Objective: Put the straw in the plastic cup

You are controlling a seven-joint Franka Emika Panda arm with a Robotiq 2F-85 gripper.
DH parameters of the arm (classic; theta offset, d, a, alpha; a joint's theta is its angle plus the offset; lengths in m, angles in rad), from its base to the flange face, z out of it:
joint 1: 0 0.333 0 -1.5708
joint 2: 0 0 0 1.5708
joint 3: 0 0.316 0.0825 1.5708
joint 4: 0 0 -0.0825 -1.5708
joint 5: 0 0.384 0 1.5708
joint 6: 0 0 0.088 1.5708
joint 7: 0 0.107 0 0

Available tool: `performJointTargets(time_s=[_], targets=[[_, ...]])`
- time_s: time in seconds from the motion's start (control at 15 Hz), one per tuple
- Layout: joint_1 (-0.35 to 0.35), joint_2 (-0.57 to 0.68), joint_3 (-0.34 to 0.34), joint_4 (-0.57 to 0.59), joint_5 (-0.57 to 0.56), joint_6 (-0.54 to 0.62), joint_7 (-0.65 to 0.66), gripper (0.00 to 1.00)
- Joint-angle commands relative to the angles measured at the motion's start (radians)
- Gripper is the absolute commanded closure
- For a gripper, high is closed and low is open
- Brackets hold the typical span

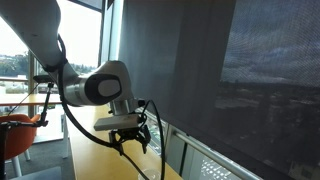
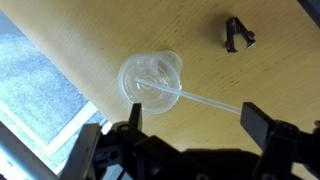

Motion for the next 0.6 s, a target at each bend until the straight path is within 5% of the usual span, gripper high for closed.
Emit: performJointTargets(time_s=[0.0, 0.53], targets=[[0.001, -0.045, -0.004, 0.005, 0.02, 0.006, -0.025, 0.0], [0.034, -0.048, 0.025, -0.031, 0.005, 0.021, 0.017, 0.0]])
